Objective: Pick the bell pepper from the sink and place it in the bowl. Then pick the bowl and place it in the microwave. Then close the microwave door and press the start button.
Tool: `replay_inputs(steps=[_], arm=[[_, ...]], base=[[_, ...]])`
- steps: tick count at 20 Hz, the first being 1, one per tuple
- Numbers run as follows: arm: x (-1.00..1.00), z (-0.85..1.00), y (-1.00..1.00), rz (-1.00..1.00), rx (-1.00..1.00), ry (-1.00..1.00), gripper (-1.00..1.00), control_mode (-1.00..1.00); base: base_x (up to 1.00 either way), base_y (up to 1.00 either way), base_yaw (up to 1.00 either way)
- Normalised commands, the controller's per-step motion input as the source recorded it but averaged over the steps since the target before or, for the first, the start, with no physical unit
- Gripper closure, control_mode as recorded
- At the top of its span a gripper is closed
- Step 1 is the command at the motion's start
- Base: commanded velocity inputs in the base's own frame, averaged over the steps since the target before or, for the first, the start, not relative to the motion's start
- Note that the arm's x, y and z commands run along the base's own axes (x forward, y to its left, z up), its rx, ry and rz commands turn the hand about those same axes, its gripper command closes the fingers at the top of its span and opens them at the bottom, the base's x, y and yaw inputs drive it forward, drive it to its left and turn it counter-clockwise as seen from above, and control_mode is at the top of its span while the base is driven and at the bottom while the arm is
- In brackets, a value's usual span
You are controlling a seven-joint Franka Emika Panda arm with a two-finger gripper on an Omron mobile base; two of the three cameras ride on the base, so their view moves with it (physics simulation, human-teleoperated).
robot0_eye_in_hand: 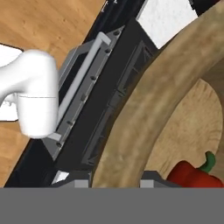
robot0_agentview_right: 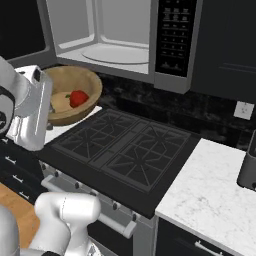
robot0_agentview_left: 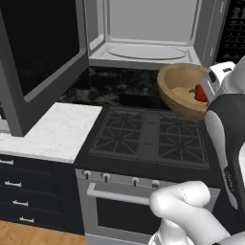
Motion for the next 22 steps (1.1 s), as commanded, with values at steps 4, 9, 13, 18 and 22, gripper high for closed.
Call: replay_inputs(steps=[4,9,13,18,22], arm=[[0.25,0.67,0.1,0.12,0.0,-0.2,1.0,-1.0],[0.4,0.52,0.14,0.05,0.0,-0.14,1.0,-1.0],[0.6,0.1,0.09,0.0,-0.02,-0.05,1.0,-1.0],[0.6,0.02,0.02,-0.01,0.0,-0.07,1.0,-1.0],[0.68,0.01,0.02,-0.05,0.0,0.0,1.0,-1.0]], base=[[0.0,0.0,0.0],[0.0,0.0,0.0],[0.0,0.0,0.0],[0.0,0.0,0.0],[0.0,0.0,0.0]])
